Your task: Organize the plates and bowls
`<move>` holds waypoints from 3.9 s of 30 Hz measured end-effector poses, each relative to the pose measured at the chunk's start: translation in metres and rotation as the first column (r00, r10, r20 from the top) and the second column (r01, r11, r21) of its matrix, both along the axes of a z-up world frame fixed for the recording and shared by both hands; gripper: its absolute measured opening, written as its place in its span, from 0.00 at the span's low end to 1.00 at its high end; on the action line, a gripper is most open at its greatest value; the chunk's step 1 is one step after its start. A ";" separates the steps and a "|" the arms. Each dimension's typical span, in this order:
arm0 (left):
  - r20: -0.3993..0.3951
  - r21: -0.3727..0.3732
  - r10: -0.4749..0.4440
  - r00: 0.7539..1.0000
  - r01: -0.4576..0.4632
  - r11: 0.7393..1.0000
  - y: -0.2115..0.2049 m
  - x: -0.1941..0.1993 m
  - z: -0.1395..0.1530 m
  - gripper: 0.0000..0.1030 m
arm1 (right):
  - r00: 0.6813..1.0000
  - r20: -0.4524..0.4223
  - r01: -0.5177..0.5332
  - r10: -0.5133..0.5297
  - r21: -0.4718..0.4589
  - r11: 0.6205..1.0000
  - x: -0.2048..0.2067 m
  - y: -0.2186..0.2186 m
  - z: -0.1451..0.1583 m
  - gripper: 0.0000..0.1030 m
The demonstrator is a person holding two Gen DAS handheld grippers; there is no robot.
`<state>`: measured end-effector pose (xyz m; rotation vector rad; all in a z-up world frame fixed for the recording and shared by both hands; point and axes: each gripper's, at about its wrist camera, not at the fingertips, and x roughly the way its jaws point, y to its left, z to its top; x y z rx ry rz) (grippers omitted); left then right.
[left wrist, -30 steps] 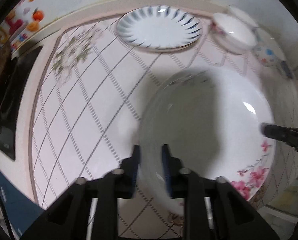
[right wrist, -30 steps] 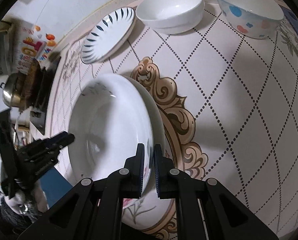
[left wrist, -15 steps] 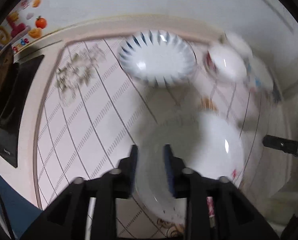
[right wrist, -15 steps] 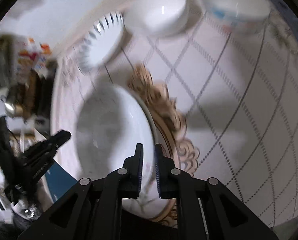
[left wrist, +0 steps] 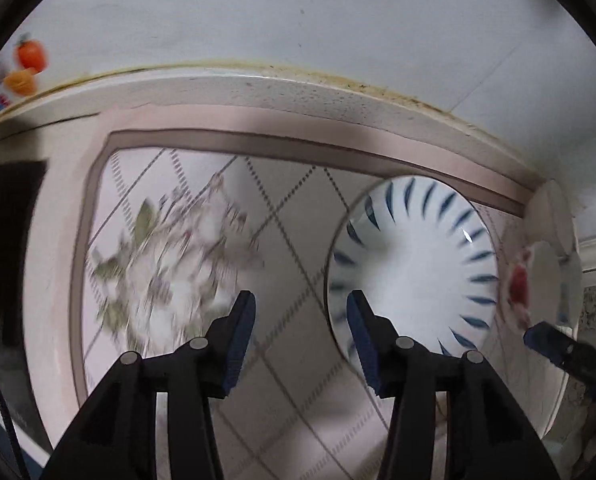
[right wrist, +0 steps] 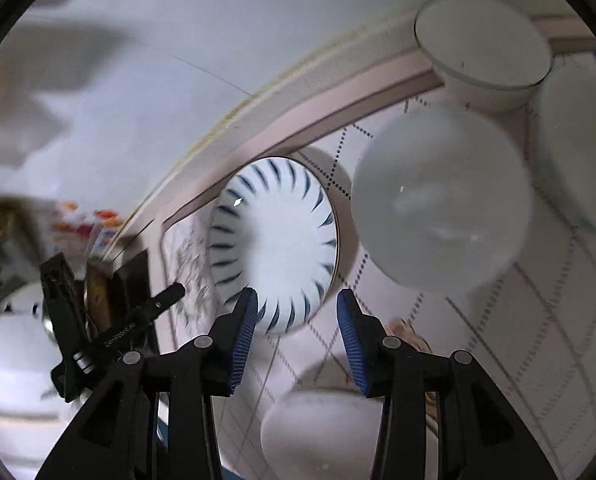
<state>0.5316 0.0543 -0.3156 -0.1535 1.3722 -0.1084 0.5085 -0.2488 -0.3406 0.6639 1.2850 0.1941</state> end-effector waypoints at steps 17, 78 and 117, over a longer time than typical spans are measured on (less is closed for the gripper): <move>0.047 0.035 -0.200 0.979 0.199 0.979 -0.042 0.030 -0.032 0.16 | 0.998 0.019 0.070 -0.068 -0.140 0.988 0.026 0.020 -0.060 0.10; 0.082 0.087 -0.091 0.992 0.084 0.993 -0.084 -0.237 -0.001 0.15 | 0.965 0.012 -0.255 0.261 -0.172 0.952 -0.183 -0.025 -0.024 0.10; 0.202 0.128 -0.038 0.979 0.012 0.992 -0.092 -0.308 0.117 0.18 | 0.974 0.066 -0.184 0.217 -0.331 0.925 -0.241 -0.021 0.074 0.51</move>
